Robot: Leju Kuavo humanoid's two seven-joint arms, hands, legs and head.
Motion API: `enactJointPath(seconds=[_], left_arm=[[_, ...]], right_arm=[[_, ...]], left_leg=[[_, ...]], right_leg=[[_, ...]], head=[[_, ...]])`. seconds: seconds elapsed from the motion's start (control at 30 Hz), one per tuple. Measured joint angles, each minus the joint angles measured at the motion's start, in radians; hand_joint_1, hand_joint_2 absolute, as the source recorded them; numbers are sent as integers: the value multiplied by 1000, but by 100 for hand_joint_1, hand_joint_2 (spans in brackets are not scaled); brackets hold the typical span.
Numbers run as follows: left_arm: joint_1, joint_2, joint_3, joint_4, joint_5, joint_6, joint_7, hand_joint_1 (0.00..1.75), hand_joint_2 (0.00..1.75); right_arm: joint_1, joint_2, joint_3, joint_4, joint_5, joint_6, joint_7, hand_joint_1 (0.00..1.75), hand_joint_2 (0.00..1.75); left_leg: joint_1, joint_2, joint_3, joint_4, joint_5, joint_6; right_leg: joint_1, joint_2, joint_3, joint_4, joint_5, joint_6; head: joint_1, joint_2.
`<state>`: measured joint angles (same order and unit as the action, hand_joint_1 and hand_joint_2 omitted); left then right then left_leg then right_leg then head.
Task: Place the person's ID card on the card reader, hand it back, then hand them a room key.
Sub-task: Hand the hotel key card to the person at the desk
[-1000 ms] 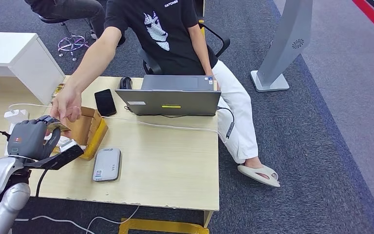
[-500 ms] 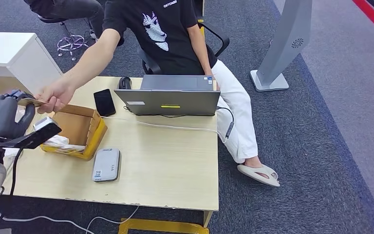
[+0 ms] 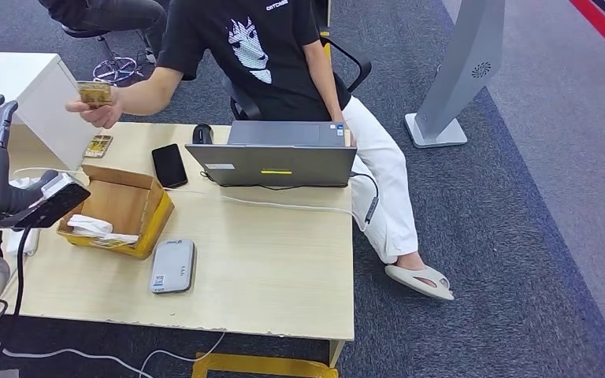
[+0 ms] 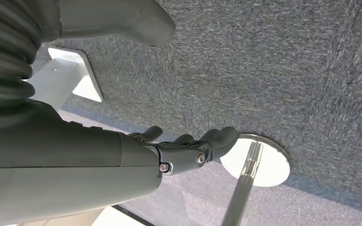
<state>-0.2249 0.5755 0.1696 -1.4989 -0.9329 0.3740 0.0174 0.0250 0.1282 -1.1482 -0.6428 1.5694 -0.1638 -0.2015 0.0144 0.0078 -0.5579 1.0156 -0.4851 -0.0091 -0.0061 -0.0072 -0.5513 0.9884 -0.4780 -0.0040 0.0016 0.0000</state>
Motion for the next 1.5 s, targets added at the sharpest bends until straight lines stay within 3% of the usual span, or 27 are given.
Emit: enactJointPath(seconds=[0.33,0.5,0.57,1.0,1.5], left_arm=[[49,-22,17,-34,34,15,-28,0,175],[112,-5,10,-111,-44,-204,53,0,175],[152,7,2,-162,-82,-242,75,0,175],[372,17,-13,-399,-91,-262,72,0,175],[492,7,-10,-428,-72,-305,105,0,175]], right_arm=[[5,0,0,3,0,13,-1,0,175],[12,11,-19,-25,0,59,-1,0,175],[19,24,-32,-53,0,86,-1,0,175],[36,104,-93,-184,0,148,-4,0,175],[39,126,-118,-225,0,172,15,0,175]], left_leg=[[0,0,0,0,0,0],[0,1,0,0,0,0],[0,2,0,0,0,-1],[0,2,-1,0,-1,-1],[0,1,-1,0,-1,-1]], right_leg=[[0,0,0,0,0,0],[0,1,-1,0,0,0],[0,1,-1,0,0,0],[0,1,-1,0,0,0],[0,1,-1,0,0,0]], head=[[0,0],[0,0],[0,0],[0,0],[0,0]])
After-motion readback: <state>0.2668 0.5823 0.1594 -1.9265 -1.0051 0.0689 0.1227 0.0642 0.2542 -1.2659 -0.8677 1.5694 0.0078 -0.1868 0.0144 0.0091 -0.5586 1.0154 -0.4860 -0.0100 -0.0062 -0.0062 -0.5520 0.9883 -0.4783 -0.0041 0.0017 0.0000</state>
